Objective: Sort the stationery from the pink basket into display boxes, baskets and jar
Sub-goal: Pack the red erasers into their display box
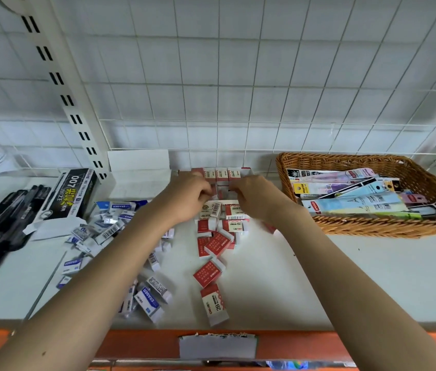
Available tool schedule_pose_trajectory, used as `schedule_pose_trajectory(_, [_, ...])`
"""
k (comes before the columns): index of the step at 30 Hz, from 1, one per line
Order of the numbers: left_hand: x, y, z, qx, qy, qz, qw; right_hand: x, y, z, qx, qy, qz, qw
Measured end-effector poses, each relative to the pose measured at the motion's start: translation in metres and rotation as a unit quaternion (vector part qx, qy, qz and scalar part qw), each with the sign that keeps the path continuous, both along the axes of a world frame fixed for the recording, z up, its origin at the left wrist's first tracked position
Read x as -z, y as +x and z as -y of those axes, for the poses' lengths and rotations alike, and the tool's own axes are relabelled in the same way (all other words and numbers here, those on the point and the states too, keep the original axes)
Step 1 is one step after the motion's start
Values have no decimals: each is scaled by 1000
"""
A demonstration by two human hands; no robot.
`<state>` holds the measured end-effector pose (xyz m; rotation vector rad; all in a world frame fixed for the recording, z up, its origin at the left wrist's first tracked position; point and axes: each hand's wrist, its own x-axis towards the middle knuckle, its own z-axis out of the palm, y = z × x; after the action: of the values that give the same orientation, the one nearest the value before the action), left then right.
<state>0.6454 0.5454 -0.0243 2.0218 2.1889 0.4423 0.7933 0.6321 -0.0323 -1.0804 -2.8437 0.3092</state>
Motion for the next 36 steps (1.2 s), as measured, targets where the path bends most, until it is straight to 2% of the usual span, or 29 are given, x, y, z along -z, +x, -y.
schedule_pose_trajectory(4, [4, -5, 9, 6, 32, 30, 999, -3, -15, -9, -7, -48, 17, 999])
schedule_pose_trajectory(12, [10, -10, 26, 21, 68, 5, 997, -13, -28, -10, 25, -115, -10, 993])
schedule_pose_trajectory(20, [13, -10, 26, 27, 70, -72, 995, -11, -38, -4, 112, -132, -21, 985])
schedule_pose_trajectory(23, [14, -13, 29, 19, 58, -48, 997, -9, -40, 2, 131, -105, -32, 985])
schedule_pose_trajectory(27, [12, -18, 33, 25, 49, -8, 998, -12, -35, 4, 163, -116, -74, 977])
schedule_pose_trajectory(31, [17, -28, 44, 8, 85, 3, 996, -25, -35, 7, 155, -122, -125, 972])
schedule_pose_trajectory(36, [19, -28, 55, 6, 86, 2, 996, -24, -50, 12, 155, -111, -78, 979])
